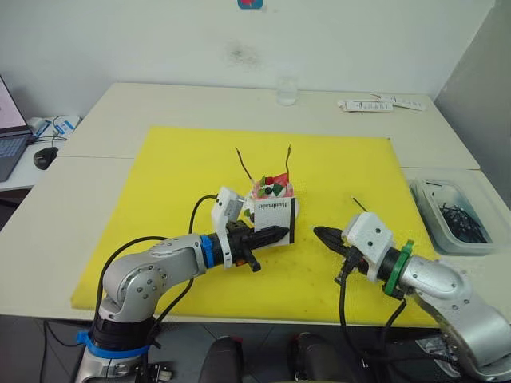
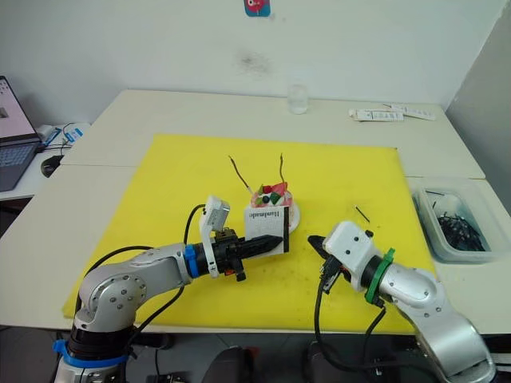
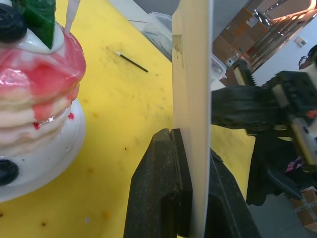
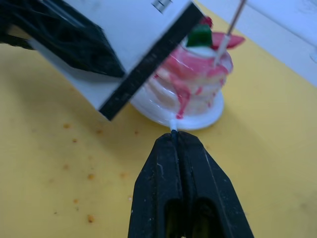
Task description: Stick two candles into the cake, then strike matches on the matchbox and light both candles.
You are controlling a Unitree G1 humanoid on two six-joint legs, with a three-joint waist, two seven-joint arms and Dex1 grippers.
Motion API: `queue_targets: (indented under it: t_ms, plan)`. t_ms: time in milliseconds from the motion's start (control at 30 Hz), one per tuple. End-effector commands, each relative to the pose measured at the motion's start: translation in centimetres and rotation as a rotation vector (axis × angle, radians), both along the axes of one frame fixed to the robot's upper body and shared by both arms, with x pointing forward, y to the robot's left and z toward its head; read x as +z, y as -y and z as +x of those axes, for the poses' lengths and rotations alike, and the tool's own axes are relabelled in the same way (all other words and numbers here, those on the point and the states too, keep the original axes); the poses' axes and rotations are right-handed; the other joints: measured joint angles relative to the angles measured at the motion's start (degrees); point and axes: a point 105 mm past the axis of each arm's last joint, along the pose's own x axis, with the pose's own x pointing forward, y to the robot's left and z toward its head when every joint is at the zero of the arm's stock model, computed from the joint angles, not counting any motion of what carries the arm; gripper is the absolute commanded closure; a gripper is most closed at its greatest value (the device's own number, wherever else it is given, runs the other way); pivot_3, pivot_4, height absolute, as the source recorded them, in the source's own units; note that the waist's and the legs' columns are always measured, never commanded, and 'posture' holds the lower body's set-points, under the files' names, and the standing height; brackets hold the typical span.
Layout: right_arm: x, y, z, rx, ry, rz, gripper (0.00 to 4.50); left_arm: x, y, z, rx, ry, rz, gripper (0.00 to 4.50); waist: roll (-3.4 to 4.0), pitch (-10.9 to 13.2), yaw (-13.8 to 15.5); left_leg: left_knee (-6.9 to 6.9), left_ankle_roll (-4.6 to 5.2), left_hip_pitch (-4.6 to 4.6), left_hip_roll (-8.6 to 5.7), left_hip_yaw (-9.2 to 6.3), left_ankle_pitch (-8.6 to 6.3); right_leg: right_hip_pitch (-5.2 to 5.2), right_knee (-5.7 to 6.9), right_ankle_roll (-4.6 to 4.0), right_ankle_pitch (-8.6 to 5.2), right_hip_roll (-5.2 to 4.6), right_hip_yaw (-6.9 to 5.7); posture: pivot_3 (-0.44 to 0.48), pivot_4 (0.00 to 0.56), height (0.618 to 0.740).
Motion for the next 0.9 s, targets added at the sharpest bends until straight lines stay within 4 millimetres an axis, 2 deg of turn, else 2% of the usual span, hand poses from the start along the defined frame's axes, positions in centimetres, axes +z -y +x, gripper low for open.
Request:
queue_targets:
  t_ms: [33, 400, 900]
  plan:
    - [0.9, -0.9, -0.6, 0.068, 0.020, -0.048, 4.47, 0.7, 0.4, 0.1, -0.015, 0.021, -0.014, 4.50, -0.01, 0.01, 0.00, 0.00, 0.00, -0.01, 0.01, -0.01, 0.00, 0.00, -0.01, 0.00, 0.00, 0.00, 0.00, 0.000, 0.150, 0.740]
    - [0.8, -2.4, 0.2, 0.088, 0.040, -0.075, 4.47, 0.7, 0.3, -0.1, -0.033, 0.021, -0.013, 4.50, -0.01, 0.01, -0.01, 0.01, 0.00, -0.02, -0.01, 0.02, 0.00, -0.02, -0.03, 0.00, 0.00, 0.01, 0.01, 0.000, 0.150, 0.740]
    - [0.2, -3.0, 1.0, 0.100, 0.053, -0.097, 4.47, 1.3, 0.6, -0.6, -0.057, 0.023, -0.043, 4.50, -0.01, 0.01, 0.00, 0.01, 0.00, -0.02, 0.00, 0.02, 0.00, -0.02, -0.02, 0.00, 0.00, 0.00, 0.01, 0.000, 0.150, 0.740]
